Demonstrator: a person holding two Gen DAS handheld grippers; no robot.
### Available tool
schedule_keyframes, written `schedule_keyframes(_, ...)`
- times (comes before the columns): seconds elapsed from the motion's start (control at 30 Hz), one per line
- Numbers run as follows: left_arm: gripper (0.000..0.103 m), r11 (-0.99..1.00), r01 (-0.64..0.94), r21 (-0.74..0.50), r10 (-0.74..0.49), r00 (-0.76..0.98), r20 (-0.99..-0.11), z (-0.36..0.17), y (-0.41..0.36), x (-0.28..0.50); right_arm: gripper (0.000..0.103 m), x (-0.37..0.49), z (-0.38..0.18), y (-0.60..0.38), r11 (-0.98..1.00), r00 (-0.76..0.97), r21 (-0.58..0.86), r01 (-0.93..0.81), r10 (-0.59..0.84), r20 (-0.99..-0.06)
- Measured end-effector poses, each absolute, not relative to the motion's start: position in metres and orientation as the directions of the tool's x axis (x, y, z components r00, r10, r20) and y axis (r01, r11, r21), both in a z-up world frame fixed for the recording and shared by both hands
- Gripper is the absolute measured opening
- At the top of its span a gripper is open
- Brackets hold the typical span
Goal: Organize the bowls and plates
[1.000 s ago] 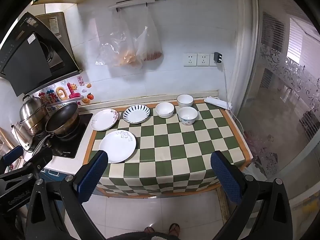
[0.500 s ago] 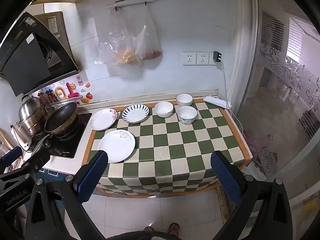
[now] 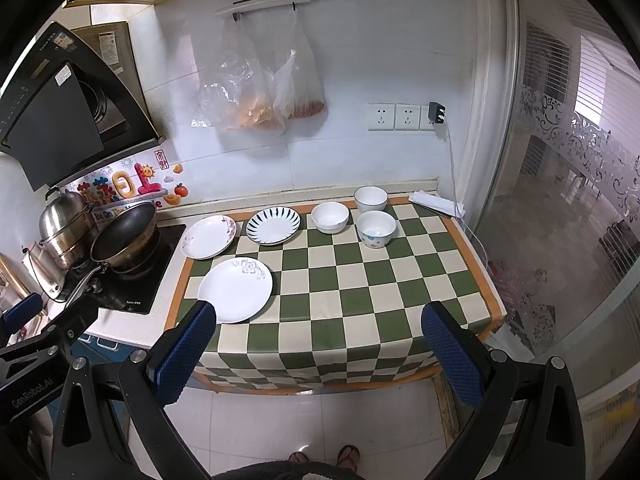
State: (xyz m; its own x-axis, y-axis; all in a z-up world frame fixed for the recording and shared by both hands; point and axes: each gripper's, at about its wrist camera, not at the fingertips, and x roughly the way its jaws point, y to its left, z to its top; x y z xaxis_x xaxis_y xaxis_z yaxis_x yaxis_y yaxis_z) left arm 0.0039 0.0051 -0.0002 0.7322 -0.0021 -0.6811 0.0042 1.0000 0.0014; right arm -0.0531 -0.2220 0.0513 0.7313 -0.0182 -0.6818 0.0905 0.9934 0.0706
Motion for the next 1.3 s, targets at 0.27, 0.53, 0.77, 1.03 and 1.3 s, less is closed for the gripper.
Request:
schedule_keyframes(0.27, 0.103, 1.0, 0.005, 0.002, -0.003, 0.735, -0.679, -0.0006, 0.0048, 0.004, 0.103, -0.0535, 0.0515, -0.2225, 0.993, 0.732, 0.071, 0.09, -0.018, -0.681)
schedule_keyframes(0.53, 0.103, 1.0, 0.002, 0.001, -0.001, 0.734, -0.679, -0.0002, 0.0042, 0.0045, 0.103, -0.0533, 0.0524, -0.2222, 0.993, 0.732, 0.07, 0.09, -0.018, -0.681)
schedule_keyframes(0.77, 0.103, 1.0, 0.002, 0.002, 0.0, 0.735, -0.679, -0.0001, 0.004, 0.0046, 0.103, -0.0532, 0.0524, -0.2224, 0.993, 0.734, 0.07, 0.092, -0.02, -0.679)
schedule_keyframes(1.03, 0.103, 1.0, 0.001, 0.002, 0.001, 0.737, -0.676, 0.0009, 0.0047, 0.0043, 0.103, -0.0536, 0.0526, -0.2224, 0.994, 0.735, 0.067, 0.092, -0.022, -0.678)
schedule_keyframes(1.3, 0.103, 1.0, 0.001, 0.004, 0.001, 0.738, -0.674, 0.0046, 0.0061, 0.0077, 0.103, -0.0512, 0.0548, -0.2249, 0.993, 0.736, 0.068, 0.091, -0.021, -0.676)
